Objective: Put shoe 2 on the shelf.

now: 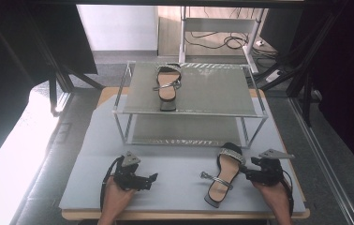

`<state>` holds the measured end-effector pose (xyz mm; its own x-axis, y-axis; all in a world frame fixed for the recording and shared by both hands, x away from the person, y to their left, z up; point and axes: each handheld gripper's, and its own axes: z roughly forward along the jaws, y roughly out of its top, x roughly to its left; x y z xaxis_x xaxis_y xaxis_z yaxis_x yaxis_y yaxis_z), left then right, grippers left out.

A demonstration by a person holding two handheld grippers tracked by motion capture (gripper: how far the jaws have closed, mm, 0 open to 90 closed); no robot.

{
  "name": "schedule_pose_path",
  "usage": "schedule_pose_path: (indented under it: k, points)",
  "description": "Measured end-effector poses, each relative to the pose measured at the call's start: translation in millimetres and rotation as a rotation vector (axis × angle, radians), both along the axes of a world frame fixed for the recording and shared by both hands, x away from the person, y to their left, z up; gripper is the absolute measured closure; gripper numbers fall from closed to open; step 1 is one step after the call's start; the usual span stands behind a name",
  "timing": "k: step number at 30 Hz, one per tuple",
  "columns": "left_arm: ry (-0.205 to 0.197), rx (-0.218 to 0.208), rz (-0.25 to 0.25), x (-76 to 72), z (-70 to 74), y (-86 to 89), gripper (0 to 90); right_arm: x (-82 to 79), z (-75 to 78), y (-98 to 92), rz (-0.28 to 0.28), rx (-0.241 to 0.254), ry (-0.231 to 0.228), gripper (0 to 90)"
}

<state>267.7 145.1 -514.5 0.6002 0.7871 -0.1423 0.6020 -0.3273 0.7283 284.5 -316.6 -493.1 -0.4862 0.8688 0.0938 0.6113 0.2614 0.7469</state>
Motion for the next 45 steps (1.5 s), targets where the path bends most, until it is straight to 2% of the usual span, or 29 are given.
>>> schedule_pose_path:
  k: [3,4,6,8,11,13,19,27,38,40,43,45]
  points:
    - [0.004,0.004,0.003,0.0,-3.1,0.5,0.7,6.4,0.2,5.3,0.005,-0.003,0.001,39.5]
    - [0.01,0.005,0.007,0.0,-5.3,2.0,0.7,12.6,-0.5,9.9,0.011,-0.013,0.009,49.2]
    - [0.019,0.006,0.013,0.5,-7.7,3.9,0.7,16.3,-1.9,12.3,0.012,-0.009,0.016,60.1]
    - [0.022,-0.005,0.02,0.5,-7.5,5.7,0.7,18.0,-3.0,14.6,0.002,0.013,0.021,62.1]
    - [0.027,-0.007,0.021,0.8,-8.0,6.4,0.7,16.8,-2.9,17.7,-0.017,0.019,0.02,63.4]
    - [0.027,-0.003,0.018,0.9,-8.1,6.0,0.8,15.4,-3.0,19.6,-0.015,0.023,0.025,63.7]
    - [0.034,0.004,0.02,1.2,-8.6,5.2,1.2,9.5,-5.9,35.0,0.043,0.05,0.031,64.1]
    - [0.042,0.007,0.02,1.7,-8.9,5.0,1.3,11.8,-8.4,59.0,0.11,0.073,0.04,64.1]
    - [0.042,0.007,0.025,1.5,-9.0,4.8,1.9,15.9,-11.3,103.7,0.216,0.088,0.038,61.1]
    - [0.04,0.015,0.028,1.1,-9.0,4.1,2.4,15.8,-9.4,104.5,0.202,0.083,0.036,56.0]
    - [0.037,0.027,0.029,0.8,-9.0,2.7,2.5,11.2,-6.0,100.2,0.137,0.055,0.05,46.4]
    - [0.035,0.032,0.03,0.7,-9.1,2.3,2.6,7.1,-5.7,96.1,0.101,0.052,0.065,45.9]
